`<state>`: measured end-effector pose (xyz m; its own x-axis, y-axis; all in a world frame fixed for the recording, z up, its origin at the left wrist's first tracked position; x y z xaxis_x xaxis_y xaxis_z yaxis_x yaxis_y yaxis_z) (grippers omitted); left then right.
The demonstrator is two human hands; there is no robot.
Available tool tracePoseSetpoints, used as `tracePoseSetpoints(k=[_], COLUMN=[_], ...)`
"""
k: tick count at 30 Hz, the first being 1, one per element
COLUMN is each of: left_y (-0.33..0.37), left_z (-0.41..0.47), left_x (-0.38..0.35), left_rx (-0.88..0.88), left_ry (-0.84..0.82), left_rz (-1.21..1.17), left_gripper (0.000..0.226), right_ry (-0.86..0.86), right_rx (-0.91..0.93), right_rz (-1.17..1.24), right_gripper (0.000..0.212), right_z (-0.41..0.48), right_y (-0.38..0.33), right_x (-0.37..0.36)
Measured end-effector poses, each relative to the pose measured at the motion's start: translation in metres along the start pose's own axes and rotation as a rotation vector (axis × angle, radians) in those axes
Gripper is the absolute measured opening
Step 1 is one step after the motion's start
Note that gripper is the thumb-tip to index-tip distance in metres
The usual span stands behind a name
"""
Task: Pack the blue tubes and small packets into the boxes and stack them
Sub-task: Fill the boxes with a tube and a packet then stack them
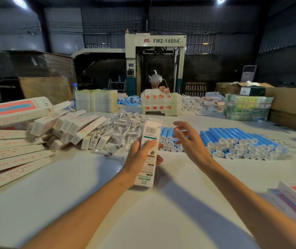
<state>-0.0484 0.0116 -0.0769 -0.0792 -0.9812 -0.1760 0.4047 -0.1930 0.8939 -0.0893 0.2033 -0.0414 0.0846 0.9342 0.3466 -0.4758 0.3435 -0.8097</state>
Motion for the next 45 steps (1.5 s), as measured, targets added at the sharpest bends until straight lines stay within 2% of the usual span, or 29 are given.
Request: tracePoseSetpoints(k=[2, 5, 7, 10, 13, 16, 18, 20, 25, 31, 35, 37, 42, 45], left_y=[0.005, 0.012, 0.017, 0.025, 0.024, 0.022, 0.022, 0.022, 0.015, -0.001, -0.008, -0.012, -0.014, -0.01], left_z=[0.007, 0.015, 0.019, 0.023, 0.025, 0.025, 0.025, 0.024, 0.015, -0.005, -0.016, -0.018, -0.02, -0.021], left_x=[0.013, 0.035, 0.047, 0.059, 0.06, 0.059, 0.058, 0.054, 0.034, -0.008, -0.027, -0.032, -0.037, -0.038], left_rx=[-0.033, -0.05, -0.05, -0.072, -0.098, -0.095, -0.073, -0.041, 0.069, 0.182, 0.249, 0.235, 0.172, 0.179], left_ry=[0.099, 0.211, 0.242, 0.249, 0.278, 0.28, 0.268, 0.256, 0.204, 0.032, -0.089, -0.113, -0.212, -0.253], left_rz=[0.014, 0.012, -0.001, -0.059, -0.116, -0.112, -0.105, -0.109, -0.021, -0.109, -0.174, -0.2, -0.237, -0.215], left_gripper=[0.025, 0.026, 0.028, 0.036, 0.042, 0.031, 0.029, 0.03, 0.037, 0.034, 0.035, 0.036, 0.038, 0.044], right_ry=[-0.003, -0.239, -0.401, -0.554, -0.587, -0.483, -0.47, -0.487, -0.288, 0.036, 0.259, 0.306, 0.392, 0.423], right_rx=[-0.007, 0.048, 0.085, 0.183, 0.253, 0.209, 0.268, 0.292, 0.12, -0.091, -0.252, -0.291, -0.248, -0.162], right_rz=[-0.089, -0.288, -0.293, -0.295, -0.365, -0.278, -0.231, -0.292, -0.436, -0.123, 0.224, 0.379, 0.691, 0.686], right_gripper=[0.022, 0.023, 0.02, 0.033, 0.045, 0.044, 0.026, 0.015, 0.024, 0.005, 0.012, 0.017, 0.026, 0.034], right_z=[0.007, 0.012, 0.011, 0.011, 0.008, -0.001, -0.006, -0.009, -0.006, -0.01, -0.016, -0.017, -0.011, -0.009], right_y=[0.005, 0.009, 0.009, 0.006, 0.01, 0.008, 0.003, 0.0, 0.013, 0.025, 0.031, 0.028, 0.006, -0.007], right_x=[-0.02, -0.064, -0.094, -0.134, -0.162, -0.164, -0.158, -0.145, -0.077, 0.01, 0.03, 0.036, 0.06, 0.07])
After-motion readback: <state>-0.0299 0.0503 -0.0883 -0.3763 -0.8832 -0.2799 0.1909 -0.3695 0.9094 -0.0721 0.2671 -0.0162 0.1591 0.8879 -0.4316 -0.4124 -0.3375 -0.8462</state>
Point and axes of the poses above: each hand's wrist, its own z-axis towards the middle knuckle, its own x-axis out of the back of the hand, y = z × x, the point moved 1 cm from there along z, towards the middle knuckle, and after that the axes turned 6 degrees about -x, right-handed, at the moved point
